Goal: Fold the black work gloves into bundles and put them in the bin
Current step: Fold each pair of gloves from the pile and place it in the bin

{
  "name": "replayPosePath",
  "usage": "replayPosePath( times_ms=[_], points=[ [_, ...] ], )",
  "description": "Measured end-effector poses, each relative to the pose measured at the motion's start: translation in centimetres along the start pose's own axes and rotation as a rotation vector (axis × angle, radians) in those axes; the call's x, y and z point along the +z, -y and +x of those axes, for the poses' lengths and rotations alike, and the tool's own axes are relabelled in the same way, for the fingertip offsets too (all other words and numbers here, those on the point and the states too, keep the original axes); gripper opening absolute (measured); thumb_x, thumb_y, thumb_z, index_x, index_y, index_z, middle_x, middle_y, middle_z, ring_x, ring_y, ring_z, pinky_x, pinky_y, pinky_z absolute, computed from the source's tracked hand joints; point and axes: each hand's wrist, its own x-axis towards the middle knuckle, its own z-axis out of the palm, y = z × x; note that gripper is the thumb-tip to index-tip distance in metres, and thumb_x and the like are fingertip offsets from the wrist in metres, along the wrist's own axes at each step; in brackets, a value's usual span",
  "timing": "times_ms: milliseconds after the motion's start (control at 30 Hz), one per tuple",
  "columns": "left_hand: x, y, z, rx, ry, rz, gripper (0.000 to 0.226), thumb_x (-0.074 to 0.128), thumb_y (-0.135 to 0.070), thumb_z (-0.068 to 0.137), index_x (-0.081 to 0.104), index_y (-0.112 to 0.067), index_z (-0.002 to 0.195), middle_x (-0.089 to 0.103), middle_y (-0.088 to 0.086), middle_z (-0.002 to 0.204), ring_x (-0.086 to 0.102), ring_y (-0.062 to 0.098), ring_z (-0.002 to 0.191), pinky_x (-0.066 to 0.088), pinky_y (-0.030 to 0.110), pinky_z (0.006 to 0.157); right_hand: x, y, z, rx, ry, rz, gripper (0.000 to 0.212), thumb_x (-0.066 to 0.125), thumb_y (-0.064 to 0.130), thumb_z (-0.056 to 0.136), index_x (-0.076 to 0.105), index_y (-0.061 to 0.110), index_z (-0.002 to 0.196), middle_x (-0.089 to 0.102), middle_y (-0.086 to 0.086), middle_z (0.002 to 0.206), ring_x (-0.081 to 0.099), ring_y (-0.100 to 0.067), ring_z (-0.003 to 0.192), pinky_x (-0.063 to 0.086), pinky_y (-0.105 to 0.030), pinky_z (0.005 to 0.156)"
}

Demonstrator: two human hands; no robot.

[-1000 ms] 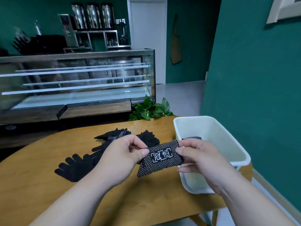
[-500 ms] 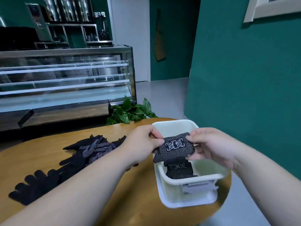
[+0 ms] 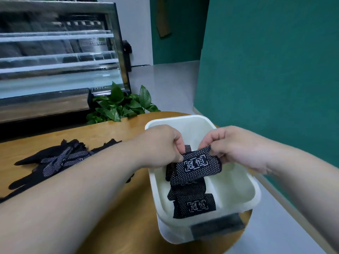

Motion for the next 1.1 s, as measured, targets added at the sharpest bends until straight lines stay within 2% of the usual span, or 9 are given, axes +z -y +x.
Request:
replayPosePath(
  times_ms=[100,233,300,367,533,667,767,967,1100],
  points=[
    [-0.3,0.9,1.6,-0.022,-0.035,0.057,0.011,0.08,-0.024,0.08,0.07,-0.028,0.08,0.065,-0.016,0.074,0.06,0.003,0.075,0.048,0.02,0.07,0.4,0.3,1.9,-0.026,-0.039,-0.11,0.023,0.057,0.0,0.084,0.076,0.012,0.083,0.074,-0.017,0.086,0.065,-0.023,0.074,0.057,-0.045,0.078],
    [-0.4,1.9,3.8,-0.028,-0.131,0.266,0.011,0.072,-0.022,0.082,0.067,-0.028,0.075,0.063,-0.016,0.076,0.061,0.012,0.087,0.05,0.032,0.086,0.9,0.9,4.6,-0.027,-0.018,-0.148,0.014,0.061,0.003,0.086,0.074,0.008,0.086,0.075,-0.017,0.09,0.067,-0.021,0.073,0.058,-0.037,0.074],
    [-0.7,1.8,4.6,-0.023,-0.16,0.326,0.008,0.068,-0.021,0.084,0.068,-0.026,0.078,0.064,-0.013,0.079,0.062,0.015,0.09,0.05,0.034,0.088,1.0,1.0,5.6,-0.042,-0.053,-0.23,0.011,0.065,0.01,0.086,0.075,0.014,0.083,0.075,-0.009,0.086,0.068,-0.019,0.075,0.06,-0.039,0.078],
    [-1.0,2.1,5.5,-0.022,-0.168,0.351,0.006,0.065,-0.022,0.085,0.07,-0.025,0.083,0.066,-0.009,0.083,0.062,0.018,0.091,0.052,0.035,0.086,1.0,0.8,7.1,-0.056,-0.126,-0.365,0.008,0.069,0.017,0.084,0.075,0.021,0.08,0.075,0.003,0.081,0.069,-0.017,0.08,0.059,-0.041,0.084],
    [-0.6,2.5,7.2,-0.018,-0.164,0.564,0.02,0.057,-0.015,0.081,0.068,-0.024,0.094,0.061,-0.004,0.089,0.059,0.024,0.088,0.051,0.032,0.068,1.9,1.0,10.2,-0.071,-0.194,-0.642,0.008,0.064,0.019,0.086,0.066,0.025,0.081,0.068,0.009,0.084,0.064,-0.016,0.085,0.056,-0.033,0.078],
    [0.6,1.9,7.8,0.007,-0.117,0.769,0.01,0.052,-0.011,0.083,0.054,-0.019,0.078,0.046,-0.003,0.073,0.049,0.024,0.074,0.037,0.03,0.058,2.6,0.4,11.9,-0.077,-0.19,-0.799,0.012,0.055,0.015,0.084,0.063,0.024,0.081,0.067,0.005,0.087,0.063,-0.021,0.089,0.054,-0.034,0.077],
    [1.2,1.9,8.3,0.028,-0.059,0.823,0.026,0.051,-0.009,0.086,0.039,-0.02,0.065,0.041,-0.004,0.068,0.044,0.021,0.066,0.038,0.032,0.059,3.0,-0.1,12.7,-0.058,-0.156,-0.908,0.016,0.053,0.013,0.084,0.066,0.021,0.088,0.069,0.0,0.092,0.063,-0.024,0.092,0.054,-0.037,0.082],
    [1.0,2.0,9.1,-0.032,0.025,0.793,0.025,0.051,-0.008,0.087,0.042,-0.018,0.065,0.046,-0.002,0.069,0.04,0.016,0.058,0.045,0.034,0.062,3.5,-1.1,14.1,-0.011,-0.114,-0.978,0.017,0.05,0.015,0.086,0.064,0.018,0.096,0.067,-0.001,0.092,0.062,-0.023,0.09,0.054,-0.038,0.085],
    [1.1,1.8,9.3,-0.052,0.071,0.797,0.027,0.049,-0.01,0.091,0.043,-0.018,0.066,0.045,-0.003,0.07,0.04,0.016,0.059,0.046,0.035,0.065,3.7,-2.0,14.8,-0.053,-0.127,-1.023,0.012,0.052,0.017,0.086,0.061,0.02,0.093,0.065,0.0,0.087,0.061,-0.024,0.085,0.053,-0.035,0.075]
  ],
)
